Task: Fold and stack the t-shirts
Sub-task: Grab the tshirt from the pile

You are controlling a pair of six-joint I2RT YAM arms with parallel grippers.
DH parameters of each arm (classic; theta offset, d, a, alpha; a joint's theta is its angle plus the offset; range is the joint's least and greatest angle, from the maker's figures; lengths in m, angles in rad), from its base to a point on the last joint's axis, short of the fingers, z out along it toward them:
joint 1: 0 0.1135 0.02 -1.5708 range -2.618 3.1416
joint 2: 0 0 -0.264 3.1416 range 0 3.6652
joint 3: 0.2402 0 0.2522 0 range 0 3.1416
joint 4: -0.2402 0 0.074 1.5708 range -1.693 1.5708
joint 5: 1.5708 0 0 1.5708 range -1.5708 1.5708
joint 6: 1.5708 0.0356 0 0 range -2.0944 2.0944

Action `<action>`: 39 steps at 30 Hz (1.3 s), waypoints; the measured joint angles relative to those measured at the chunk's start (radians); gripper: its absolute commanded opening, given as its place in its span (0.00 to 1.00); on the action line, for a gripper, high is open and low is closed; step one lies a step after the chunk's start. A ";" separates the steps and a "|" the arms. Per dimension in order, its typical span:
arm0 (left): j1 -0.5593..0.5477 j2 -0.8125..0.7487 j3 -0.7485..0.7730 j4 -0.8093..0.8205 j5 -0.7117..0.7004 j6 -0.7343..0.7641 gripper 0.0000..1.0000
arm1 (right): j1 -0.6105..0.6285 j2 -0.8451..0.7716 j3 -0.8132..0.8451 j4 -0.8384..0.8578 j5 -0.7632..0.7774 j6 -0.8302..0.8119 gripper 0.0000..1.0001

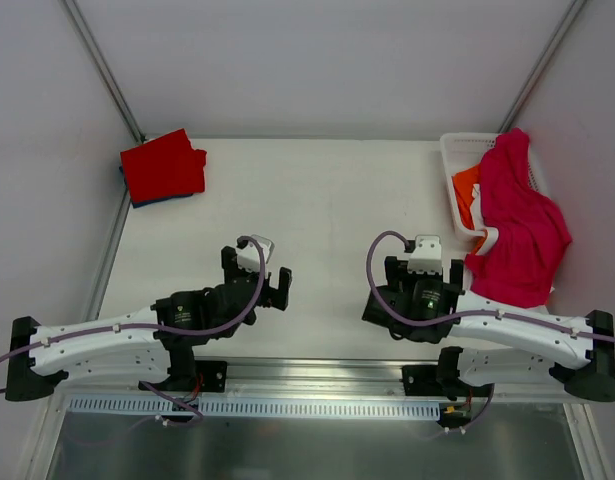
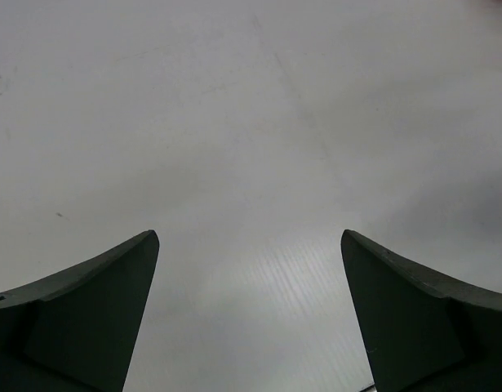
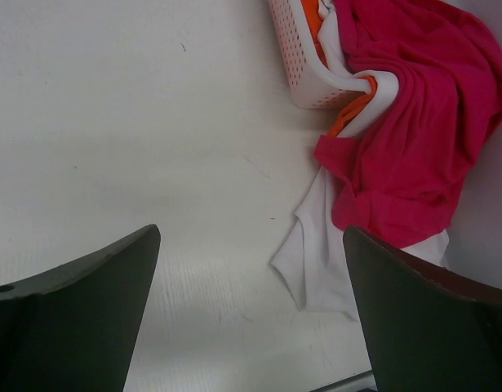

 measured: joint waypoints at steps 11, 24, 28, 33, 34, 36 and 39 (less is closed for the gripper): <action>0.000 -0.085 -0.134 0.014 -0.073 0.080 0.99 | -0.163 0.037 -0.045 0.067 -0.010 0.049 1.00; 0.000 -0.198 -0.165 0.028 -0.029 0.100 0.99 | -0.967 -0.144 -0.315 0.789 -0.642 -0.671 1.00; 0.000 -0.195 -0.167 0.027 -0.028 0.099 0.99 | -0.972 -0.134 -0.325 0.829 -0.653 -0.732 0.99; 0.000 -0.196 -0.167 -0.034 -0.046 0.036 0.98 | -0.980 -0.207 -0.354 0.835 -0.634 -0.740 0.99; 0.000 -0.198 -0.167 -0.058 -0.048 0.022 0.98 | -0.980 -0.217 -0.354 0.833 -0.623 -0.740 0.99; 0.000 -0.207 -0.167 -0.114 -0.055 -0.023 0.99 | -0.981 -0.229 -0.354 0.832 -0.605 -0.740 0.99; 0.000 -0.224 -0.167 -0.163 -0.072 -0.065 0.99 | -0.983 -0.244 -0.353 0.830 -0.603 -0.741 0.99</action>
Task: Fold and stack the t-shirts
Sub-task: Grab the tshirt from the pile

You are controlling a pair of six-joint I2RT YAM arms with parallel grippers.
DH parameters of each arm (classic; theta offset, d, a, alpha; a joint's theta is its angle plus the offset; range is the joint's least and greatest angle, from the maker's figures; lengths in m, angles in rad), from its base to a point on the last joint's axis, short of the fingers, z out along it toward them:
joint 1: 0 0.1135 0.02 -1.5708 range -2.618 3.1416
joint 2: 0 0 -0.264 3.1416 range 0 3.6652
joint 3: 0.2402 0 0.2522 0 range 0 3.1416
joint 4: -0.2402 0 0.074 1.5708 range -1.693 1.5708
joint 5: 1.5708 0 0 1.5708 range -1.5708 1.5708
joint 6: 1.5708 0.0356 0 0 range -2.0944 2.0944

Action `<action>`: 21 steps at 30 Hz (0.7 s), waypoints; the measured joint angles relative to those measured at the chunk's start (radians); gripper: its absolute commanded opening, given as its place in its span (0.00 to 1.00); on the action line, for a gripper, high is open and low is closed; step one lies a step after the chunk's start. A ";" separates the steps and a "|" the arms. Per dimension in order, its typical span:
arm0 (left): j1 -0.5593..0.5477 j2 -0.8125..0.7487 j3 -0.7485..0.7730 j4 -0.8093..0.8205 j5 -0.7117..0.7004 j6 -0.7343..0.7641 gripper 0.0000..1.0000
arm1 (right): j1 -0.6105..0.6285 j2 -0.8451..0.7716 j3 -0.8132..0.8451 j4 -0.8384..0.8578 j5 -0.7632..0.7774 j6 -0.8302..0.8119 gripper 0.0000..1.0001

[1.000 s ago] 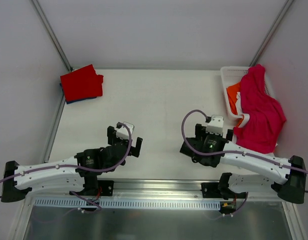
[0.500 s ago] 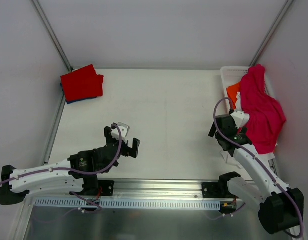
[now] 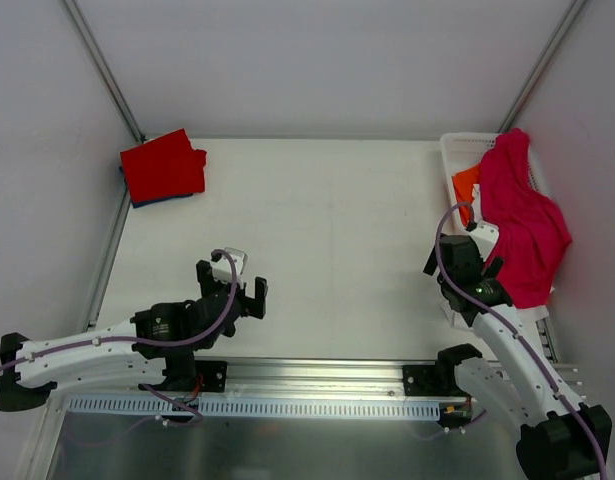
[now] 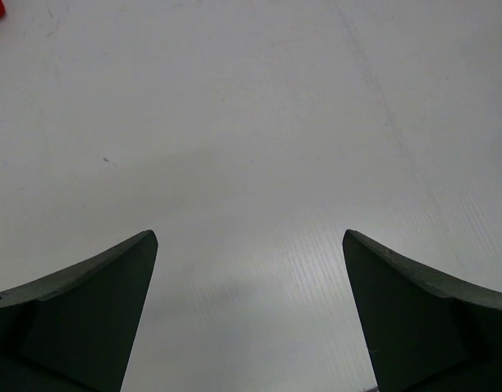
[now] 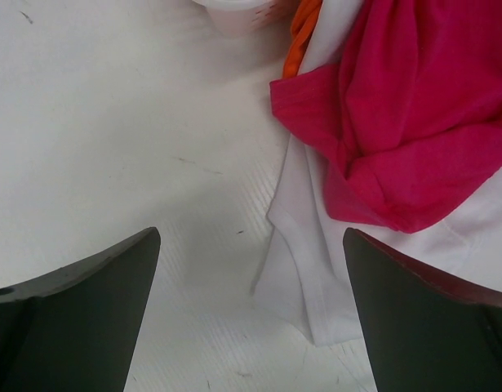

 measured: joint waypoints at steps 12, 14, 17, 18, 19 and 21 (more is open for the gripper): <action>0.000 -0.114 -0.018 -0.045 -0.037 -0.063 0.99 | -0.389 -0.068 0.050 0.062 -0.151 0.010 0.99; 0.000 -0.180 -0.037 -0.046 -0.028 -0.074 0.99 | -0.504 -0.047 0.050 0.072 -0.154 0.037 0.99; 0.000 -0.295 -0.064 -0.055 -0.020 -0.088 0.99 | -0.572 0.000 0.044 0.082 -0.104 0.086 0.99; 0.000 -0.326 -0.070 -0.057 -0.020 -0.091 0.99 | -0.582 0.007 0.035 0.087 -0.087 0.106 0.99; 0.000 -0.362 -0.078 -0.058 -0.019 -0.095 0.99 | -0.590 0.008 0.023 0.089 -0.070 0.125 0.99; 0.000 -0.416 -0.090 -0.057 -0.018 -0.107 0.99 | -0.607 0.010 0.002 0.089 -0.042 0.158 0.99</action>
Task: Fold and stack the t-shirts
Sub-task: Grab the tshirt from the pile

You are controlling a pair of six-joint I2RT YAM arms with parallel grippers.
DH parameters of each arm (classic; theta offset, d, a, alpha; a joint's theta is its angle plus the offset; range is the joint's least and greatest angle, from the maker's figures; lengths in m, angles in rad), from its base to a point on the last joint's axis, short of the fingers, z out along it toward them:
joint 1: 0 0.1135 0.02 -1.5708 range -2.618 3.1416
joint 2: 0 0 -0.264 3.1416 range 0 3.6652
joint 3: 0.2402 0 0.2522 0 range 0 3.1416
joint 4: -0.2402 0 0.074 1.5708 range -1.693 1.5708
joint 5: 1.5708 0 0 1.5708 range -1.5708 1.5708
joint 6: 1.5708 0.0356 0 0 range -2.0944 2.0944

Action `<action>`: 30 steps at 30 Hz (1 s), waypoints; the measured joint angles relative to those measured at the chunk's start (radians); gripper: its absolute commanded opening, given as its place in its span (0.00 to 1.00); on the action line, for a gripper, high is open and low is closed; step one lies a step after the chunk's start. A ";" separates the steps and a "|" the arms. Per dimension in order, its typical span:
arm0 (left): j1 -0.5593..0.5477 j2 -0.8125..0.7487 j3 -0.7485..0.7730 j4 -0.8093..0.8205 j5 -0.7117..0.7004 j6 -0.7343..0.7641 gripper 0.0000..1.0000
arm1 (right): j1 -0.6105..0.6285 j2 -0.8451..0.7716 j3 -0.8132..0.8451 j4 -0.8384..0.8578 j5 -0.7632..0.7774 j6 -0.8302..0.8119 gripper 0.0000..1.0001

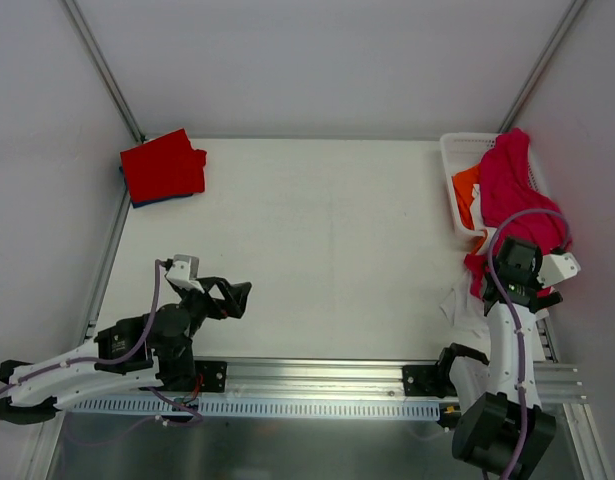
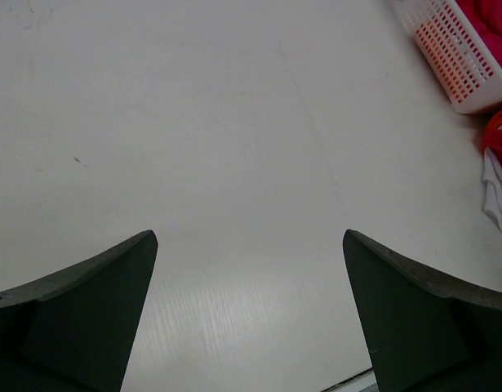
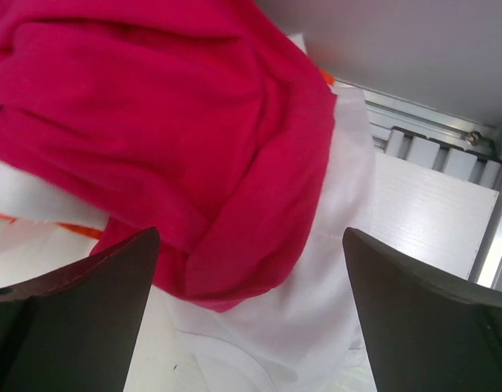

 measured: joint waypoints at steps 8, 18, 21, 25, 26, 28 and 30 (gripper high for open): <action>0.000 -0.006 -0.014 0.000 0.022 -0.011 0.99 | -0.076 0.061 -0.037 0.002 0.076 0.126 0.99; 0.000 0.082 -0.014 -0.001 0.032 -0.011 0.99 | -0.414 0.191 -0.183 0.036 -0.084 0.280 1.00; 0.000 0.083 -0.014 -0.001 0.032 -0.011 0.99 | -0.433 0.201 -0.186 0.084 -0.103 0.287 0.99; 0.000 0.093 -0.014 0.000 0.032 -0.011 0.99 | -0.451 0.220 -0.185 0.164 -0.138 0.287 0.99; 0.000 0.098 -0.014 0.000 0.032 -0.010 0.99 | -0.452 0.217 -0.182 0.174 -0.156 0.287 1.00; 0.000 0.113 -0.013 -0.001 0.031 -0.010 0.99 | -0.455 0.209 -0.180 0.184 -0.205 0.288 0.99; 0.000 0.133 -0.010 0.000 0.031 -0.010 0.99 | -0.455 0.192 -0.178 0.182 -0.267 0.290 0.99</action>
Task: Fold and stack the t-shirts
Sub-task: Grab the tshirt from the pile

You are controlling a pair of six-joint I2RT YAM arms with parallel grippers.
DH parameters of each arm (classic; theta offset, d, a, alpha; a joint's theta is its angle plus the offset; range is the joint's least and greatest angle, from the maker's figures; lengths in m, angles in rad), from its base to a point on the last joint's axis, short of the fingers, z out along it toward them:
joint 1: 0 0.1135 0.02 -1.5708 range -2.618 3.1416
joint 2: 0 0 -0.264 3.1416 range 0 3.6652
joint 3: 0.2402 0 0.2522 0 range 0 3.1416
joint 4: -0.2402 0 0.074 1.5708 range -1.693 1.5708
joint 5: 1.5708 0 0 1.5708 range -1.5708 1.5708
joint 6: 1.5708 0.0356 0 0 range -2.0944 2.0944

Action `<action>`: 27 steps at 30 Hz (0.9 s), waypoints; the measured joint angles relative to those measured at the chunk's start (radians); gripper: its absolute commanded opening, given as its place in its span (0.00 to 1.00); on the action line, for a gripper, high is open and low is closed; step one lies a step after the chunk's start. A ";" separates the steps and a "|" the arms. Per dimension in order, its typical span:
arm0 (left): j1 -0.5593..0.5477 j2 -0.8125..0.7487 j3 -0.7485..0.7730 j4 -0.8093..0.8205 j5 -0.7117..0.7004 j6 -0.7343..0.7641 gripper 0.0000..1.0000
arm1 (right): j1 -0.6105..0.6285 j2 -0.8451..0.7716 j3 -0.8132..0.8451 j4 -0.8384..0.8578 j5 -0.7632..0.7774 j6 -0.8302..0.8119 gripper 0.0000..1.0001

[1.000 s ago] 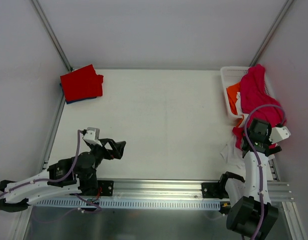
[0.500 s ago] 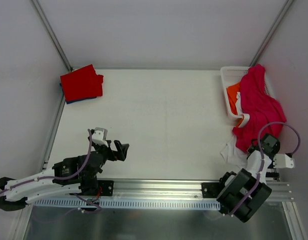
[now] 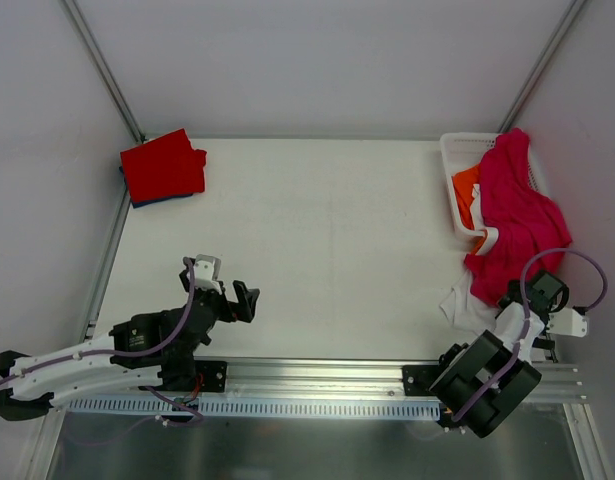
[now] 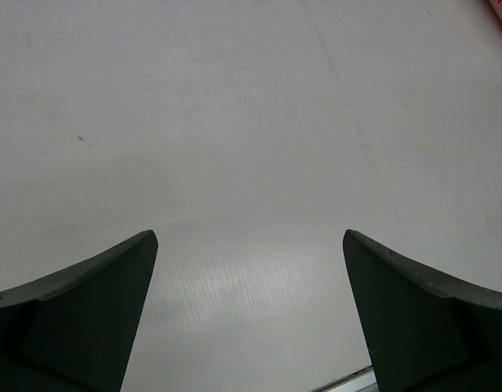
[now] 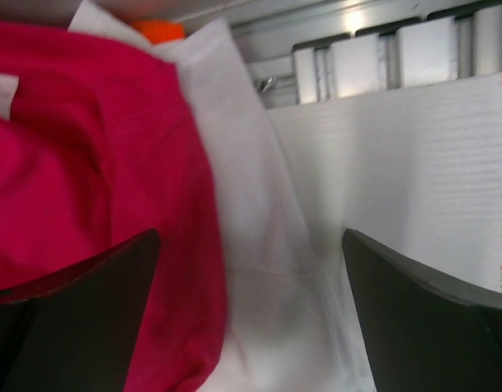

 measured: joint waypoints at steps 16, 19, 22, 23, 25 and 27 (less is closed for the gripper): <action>0.000 0.081 0.012 0.000 -0.005 0.000 0.99 | 0.082 0.015 0.159 -0.073 -0.129 -0.018 0.99; 0.000 0.081 0.013 0.000 -0.007 0.000 0.99 | 0.083 0.059 0.157 -0.062 -0.134 -0.018 0.99; 0.000 0.081 0.013 0.000 -0.008 0.000 0.99 | 0.084 0.080 0.148 -0.058 -0.140 -0.019 0.99; 0.000 0.081 0.013 0.000 -0.008 0.000 0.99 | 0.084 0.079 0.145 -0.060 -0.142 -0.020 0.99; 0.000 0.081 0.014 0.000 -0.010 0.000 0.99 | 0.087 0.065 0.142 -0.061 -0.144 -0.021 0.99; 0.000 0.085 0.014 0.000 -0.013 0.000 0.99 | 0.100 0.024 0.137 -0.060 -0.145 -0.022 0.99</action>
